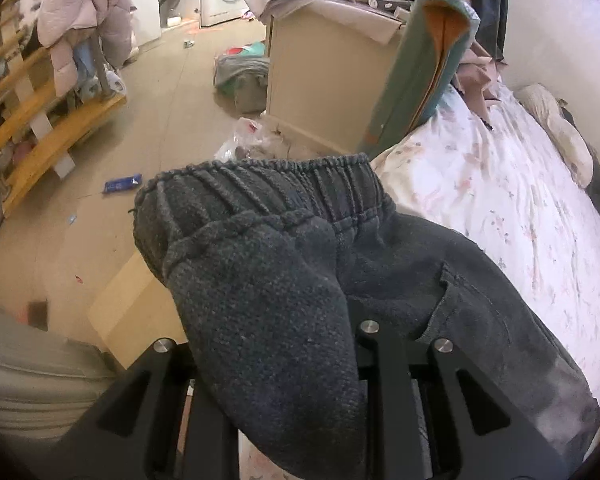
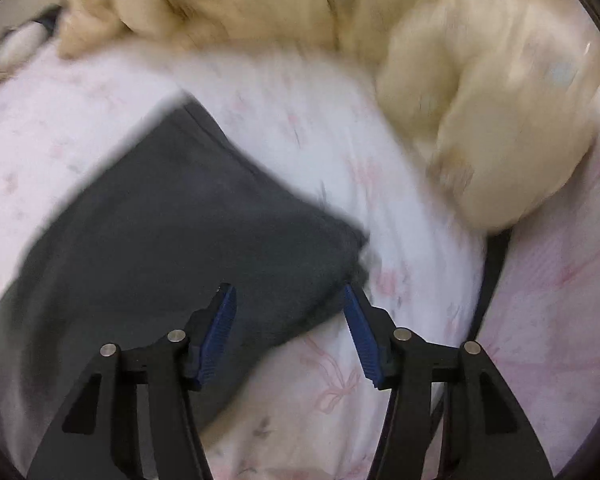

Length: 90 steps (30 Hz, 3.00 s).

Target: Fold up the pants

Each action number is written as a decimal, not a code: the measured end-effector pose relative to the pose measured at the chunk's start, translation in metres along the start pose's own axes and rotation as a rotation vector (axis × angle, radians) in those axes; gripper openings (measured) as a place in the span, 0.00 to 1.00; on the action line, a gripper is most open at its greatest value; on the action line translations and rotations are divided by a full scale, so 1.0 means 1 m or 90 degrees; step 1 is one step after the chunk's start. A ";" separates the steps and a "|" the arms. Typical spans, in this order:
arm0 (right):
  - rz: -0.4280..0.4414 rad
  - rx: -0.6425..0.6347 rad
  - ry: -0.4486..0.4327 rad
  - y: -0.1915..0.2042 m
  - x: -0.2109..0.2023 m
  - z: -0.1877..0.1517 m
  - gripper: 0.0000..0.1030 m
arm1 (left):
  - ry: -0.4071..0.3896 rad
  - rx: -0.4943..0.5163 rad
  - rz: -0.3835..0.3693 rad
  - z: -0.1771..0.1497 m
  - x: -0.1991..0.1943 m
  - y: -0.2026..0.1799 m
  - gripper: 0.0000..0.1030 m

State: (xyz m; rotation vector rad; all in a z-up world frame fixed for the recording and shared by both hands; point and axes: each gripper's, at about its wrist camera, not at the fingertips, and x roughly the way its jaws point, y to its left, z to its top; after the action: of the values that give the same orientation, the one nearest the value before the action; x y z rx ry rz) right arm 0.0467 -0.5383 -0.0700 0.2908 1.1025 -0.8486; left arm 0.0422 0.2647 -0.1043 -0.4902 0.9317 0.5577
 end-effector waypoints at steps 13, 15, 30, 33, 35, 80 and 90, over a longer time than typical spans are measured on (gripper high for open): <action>0.683 -0.385 0.184 0.268 -0.145 -0.216 0.02 | -0.040 0.050 0.023 -0.003 -0.011 -0.015 0.18; 0.700 -0.424 0.239 0.304 -0.139 -0.259 0.02 | -0.035 0.039 0.013 -0.002 -0.011 -0.011 0.17; 0.674 -0.448 0.340 0.348 -0.109 -0.296 0.02 | -0.125 0.155 -0.054 -0.013 -0.057 -0.059 0.18; 0.655 -0.428 0.294 0.319 -0.110 -0.242 0.07 | -0.160 0.194 -0.069 -0.020 -0.075 -0.079 0.18; 0.636 -0.414 0.270 0.293 -0.106 -0.211 0.07 | -0.185 0.237 -0.071 -0.029 -0.088 -0.097 0.18; 0.729 -0.301 0.245 0.256 -0.095 -0.132 0.63 | 0.130 0.506 -0.069 -0.126 -0.029 -0.187 0.84; 0.690 -0.322 0.315 0.362 -0.056 -0.153 0.49 | 0.298 0.388 -0.090 -0.125 0.029 -0.159 0.97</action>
State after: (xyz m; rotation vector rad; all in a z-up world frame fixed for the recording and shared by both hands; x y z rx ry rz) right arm 0.1975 -0.1820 -0.1603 0.6038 1.3349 0.4911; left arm 0.0814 0.0749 -0.1689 -0.1261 1.4342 0.0056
